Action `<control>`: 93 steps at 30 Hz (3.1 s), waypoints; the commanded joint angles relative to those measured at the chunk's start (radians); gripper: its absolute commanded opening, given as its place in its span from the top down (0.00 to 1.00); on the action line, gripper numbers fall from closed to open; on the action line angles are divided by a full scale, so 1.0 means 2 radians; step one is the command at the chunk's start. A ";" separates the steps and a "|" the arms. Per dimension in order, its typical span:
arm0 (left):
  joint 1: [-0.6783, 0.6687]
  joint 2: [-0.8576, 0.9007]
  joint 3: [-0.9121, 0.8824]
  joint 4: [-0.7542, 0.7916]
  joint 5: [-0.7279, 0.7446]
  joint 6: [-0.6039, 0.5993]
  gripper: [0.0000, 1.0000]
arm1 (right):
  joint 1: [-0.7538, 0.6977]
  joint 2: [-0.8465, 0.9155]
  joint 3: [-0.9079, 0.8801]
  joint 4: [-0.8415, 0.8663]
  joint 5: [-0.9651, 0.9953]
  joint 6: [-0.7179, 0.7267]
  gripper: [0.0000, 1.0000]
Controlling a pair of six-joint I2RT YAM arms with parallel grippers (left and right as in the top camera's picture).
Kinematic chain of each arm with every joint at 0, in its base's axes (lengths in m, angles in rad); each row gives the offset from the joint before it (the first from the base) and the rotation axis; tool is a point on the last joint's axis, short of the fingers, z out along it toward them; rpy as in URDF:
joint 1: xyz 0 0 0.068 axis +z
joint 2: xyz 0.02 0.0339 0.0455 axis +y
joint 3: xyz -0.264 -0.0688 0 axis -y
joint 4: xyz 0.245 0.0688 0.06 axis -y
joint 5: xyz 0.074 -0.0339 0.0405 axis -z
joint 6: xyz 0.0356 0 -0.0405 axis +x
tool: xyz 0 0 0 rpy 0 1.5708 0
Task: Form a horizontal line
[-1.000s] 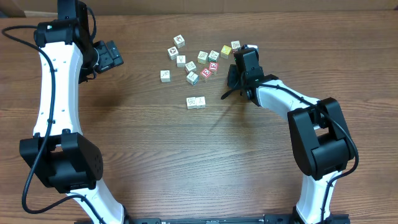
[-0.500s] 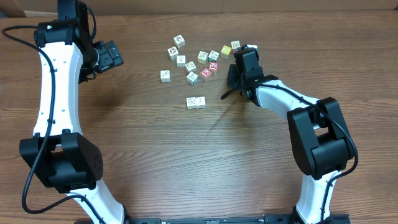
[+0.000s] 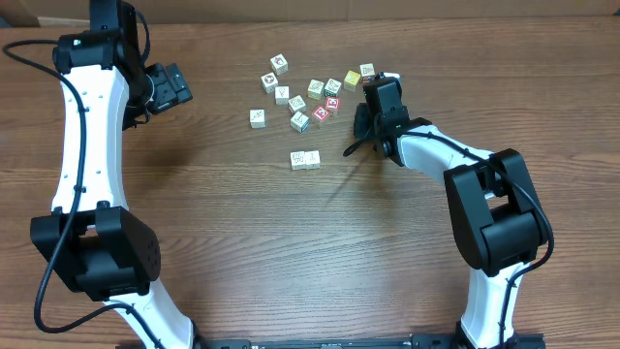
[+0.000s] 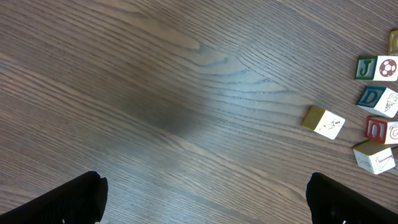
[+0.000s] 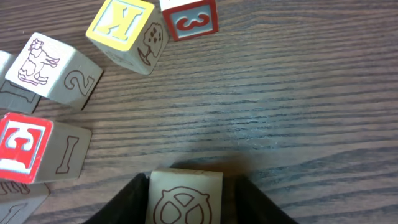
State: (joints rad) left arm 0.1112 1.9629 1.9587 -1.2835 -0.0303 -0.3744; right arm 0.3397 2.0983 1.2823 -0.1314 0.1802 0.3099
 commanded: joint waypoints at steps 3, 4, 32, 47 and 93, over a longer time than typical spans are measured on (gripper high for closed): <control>-0.006 -0.002 0.003 0.001 0.002 -0.004 0.00 | -0.005 0.000 -0.002 0.003 0.001 -0.002 0.65; -0.006 -0.002 0.003 0.001 0.002 -0.003 0.00 | -0.005 -0.004 -0.002 0.003 0.001 -0.002 0.67; -0.006 -0.002 0.003 0.001 0.002 -0.004 0.00 | -0.005 -0.188 -0.003 -0.255 -0.064 -0.001 0.73; -0.006 -0.002 0.003 0.001 0.002 -0.004 0.00 | 0.039 -0.141 -0.007 -0.316 -0.147 0.043 0.72; -0.006 -0.002 0.003 0.001 0.002 -0.004 0.00 | 0.053 -0.136 -0.082 -0.199 -0.064 0.122 0.96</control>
State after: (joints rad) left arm 0.1112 1.9629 1.9587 -1.2835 -0.0303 -0.3744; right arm 0.4465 1.8229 1.1187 -0.5533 0.0341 0.5499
